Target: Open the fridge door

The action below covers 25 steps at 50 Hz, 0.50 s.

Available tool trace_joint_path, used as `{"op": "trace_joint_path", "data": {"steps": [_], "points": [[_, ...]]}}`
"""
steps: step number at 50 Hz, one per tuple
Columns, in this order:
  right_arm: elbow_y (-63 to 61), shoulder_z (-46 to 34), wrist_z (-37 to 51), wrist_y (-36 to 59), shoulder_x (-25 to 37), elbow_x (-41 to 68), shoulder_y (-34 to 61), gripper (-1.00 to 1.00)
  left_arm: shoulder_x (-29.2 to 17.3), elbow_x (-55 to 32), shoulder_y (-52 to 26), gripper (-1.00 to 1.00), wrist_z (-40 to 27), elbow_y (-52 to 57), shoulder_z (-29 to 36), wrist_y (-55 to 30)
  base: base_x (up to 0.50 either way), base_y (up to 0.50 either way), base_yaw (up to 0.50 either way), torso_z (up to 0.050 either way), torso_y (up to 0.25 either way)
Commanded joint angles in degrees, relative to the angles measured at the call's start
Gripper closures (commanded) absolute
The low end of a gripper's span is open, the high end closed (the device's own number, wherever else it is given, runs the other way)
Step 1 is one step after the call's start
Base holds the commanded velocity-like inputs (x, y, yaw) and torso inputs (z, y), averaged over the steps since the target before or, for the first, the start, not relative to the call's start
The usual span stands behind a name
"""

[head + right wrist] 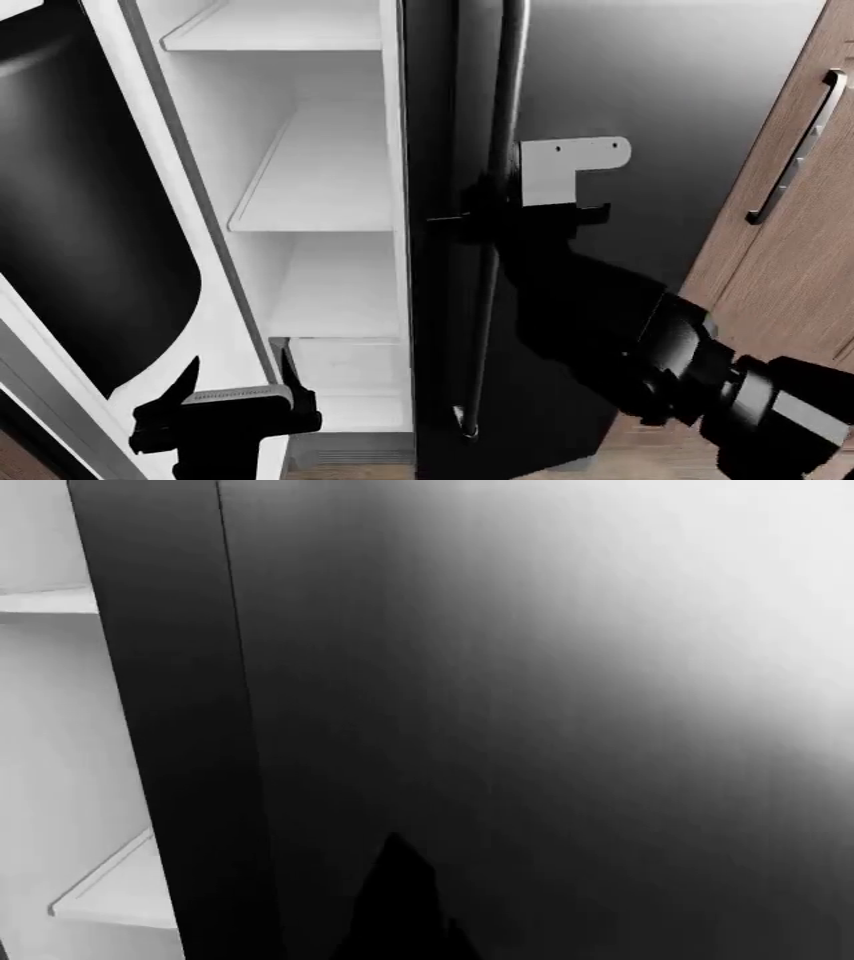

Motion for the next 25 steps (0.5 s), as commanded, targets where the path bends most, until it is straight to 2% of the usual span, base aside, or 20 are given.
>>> {"op": "trace_joint_path", "data": {"steps": [1,25], "points": [[-21.3,0.8,11.3,-4.2,13.7,-4.6,-7.5,1.0,0.6,-0.3,-0.1,-1.0,0.6,0.1,-0.5,-1.1,0.0,0.0,0.0,0.0,0.0],[-28.3,3.1,18.7,-8.9,22.7,-4.0,-13.2,1.0,0.0,0.3,0.9,-1.0,1.2,0.2,-1.6,-0.9,0.0,0.0,0.0,0.0,0.0]]}}
